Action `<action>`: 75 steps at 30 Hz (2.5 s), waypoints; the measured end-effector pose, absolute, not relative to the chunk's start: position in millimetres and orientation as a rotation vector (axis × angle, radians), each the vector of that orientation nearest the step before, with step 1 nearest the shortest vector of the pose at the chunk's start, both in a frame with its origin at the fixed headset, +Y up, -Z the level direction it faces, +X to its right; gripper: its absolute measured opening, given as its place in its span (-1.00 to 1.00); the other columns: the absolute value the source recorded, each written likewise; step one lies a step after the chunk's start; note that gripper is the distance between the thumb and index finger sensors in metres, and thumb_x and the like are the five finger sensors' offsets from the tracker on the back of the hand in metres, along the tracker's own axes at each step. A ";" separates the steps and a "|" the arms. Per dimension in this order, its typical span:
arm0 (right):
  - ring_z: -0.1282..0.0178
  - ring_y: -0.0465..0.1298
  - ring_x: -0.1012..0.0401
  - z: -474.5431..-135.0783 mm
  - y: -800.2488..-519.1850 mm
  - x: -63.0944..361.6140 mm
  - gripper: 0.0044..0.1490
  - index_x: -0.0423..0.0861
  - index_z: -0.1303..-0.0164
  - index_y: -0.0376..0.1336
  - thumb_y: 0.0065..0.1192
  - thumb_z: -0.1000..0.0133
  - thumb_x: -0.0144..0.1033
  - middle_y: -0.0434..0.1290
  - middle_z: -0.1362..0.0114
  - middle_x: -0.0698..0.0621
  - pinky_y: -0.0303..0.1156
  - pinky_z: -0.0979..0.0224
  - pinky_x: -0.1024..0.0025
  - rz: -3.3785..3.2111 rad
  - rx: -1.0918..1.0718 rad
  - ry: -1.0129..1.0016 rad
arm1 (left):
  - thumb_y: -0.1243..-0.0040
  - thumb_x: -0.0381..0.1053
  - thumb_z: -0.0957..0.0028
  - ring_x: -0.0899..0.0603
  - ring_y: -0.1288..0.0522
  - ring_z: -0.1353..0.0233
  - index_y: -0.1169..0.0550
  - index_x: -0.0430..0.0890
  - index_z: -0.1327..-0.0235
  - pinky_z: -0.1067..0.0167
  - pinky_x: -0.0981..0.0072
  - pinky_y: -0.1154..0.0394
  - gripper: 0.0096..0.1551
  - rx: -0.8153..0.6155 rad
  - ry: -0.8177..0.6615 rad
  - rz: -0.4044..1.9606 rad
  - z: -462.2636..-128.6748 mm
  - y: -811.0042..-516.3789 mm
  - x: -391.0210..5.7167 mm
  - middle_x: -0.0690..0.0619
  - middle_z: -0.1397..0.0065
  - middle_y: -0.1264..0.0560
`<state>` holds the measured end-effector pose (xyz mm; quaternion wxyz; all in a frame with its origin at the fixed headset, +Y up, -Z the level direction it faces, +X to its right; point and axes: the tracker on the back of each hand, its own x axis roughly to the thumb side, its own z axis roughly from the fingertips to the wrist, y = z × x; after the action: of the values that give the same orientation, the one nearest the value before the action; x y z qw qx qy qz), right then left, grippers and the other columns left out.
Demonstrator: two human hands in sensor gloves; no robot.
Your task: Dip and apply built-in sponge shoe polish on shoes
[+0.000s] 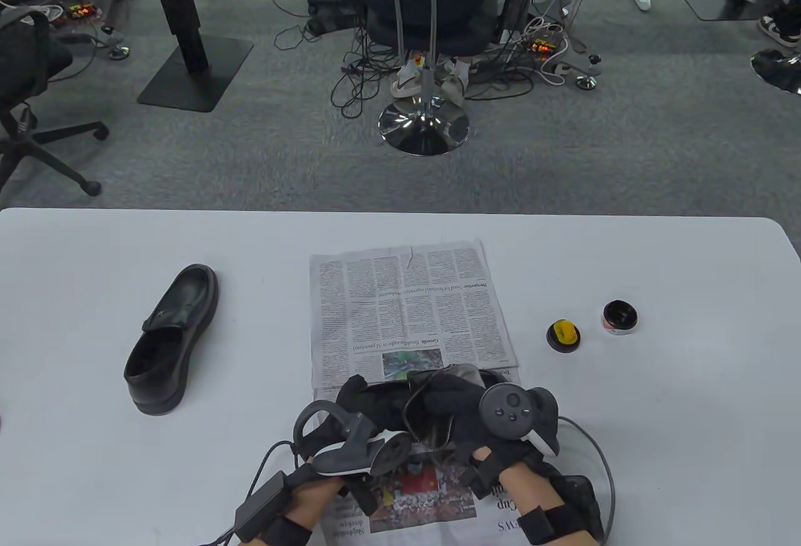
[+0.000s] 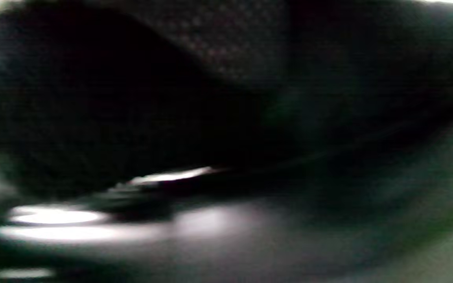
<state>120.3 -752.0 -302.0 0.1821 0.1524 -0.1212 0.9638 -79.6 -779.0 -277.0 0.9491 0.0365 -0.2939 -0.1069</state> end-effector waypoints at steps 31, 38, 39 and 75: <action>-0.35 0.55 -0.14 -310.4 -755.8 123.0 -0.44 0.00 -0.13 0.48 0.31 0.08 -0.59 0.48 -0.36 -0.10 0.57 -0.28 0.08 2.965 0.449 -0.335 | -0.15 0.47 0.09 0.08 -0.58 -0.03 -0.55 0.37 0.11 -0.51 -0.31 -0.21 -0.63 0.070 -0.602 -0.207 -277.8 -779.0 -81.2 0.35 -0.02 -0.62; -0.47 0.39 -0.24 -304.9 -757.5 113.2 -0.41 -0.08 -0.22 0.45 0.25 0.04 -0.68 0.38 -0.44 -0.18 0.39 -0.39 -0.09 2.422 0.467 -0.060 | -0.15 0.47 0.09 0.07 -0.58 -0.03 -0.56 0.37 0.11 -0.51 -0.31 -0.21 -0.63 0.071 -0.601 -0.206 -277.9 -779.0 -81.1 0.35 -0.02 -0.62; -0.46 0.38 -0.25 -307.8 -757.6 113.3 -0.40 -0.06 -0.24 0.43 0.24 0.03 -0.65 0.39 -0.43 -0.18 0.38 -0.38 -0.11 2.569 0.459 -0.140 | -0.15 0.47 0.09 0.08 -0.58 -0.03 -0.55 0.37 0.11 -0.51 -0.31 -0.21 -0.63 0.071 -0.600 -0.207 -277.8 -778.9 -81.1 0.35 -0.02 -0.62; -0.53 0.31 -0.18 -309.6 -767.6 113.1 -0.39 0.00 -0.32 0.35 0.23 -0.01 -0.50 0.33 -0.48 -0.13 0.26 -0.46 -0.09 2.301 0.596 -0.008 | -0.14 0.47 0.08 0.08 -0.58 -0.04 -0.55 0.37 0.11 -0.51 -0.31 -0.21 -0.63 0.070 -0.595 -0.212 -277.3 -779.4 -80.9 0.35 -0.02 -0.61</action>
<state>113.1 -767.6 -309.6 0.3730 0.2327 -0.0031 0.8982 -80.9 -779.4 -277.3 0.9500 0.0346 -0.2924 -0.1043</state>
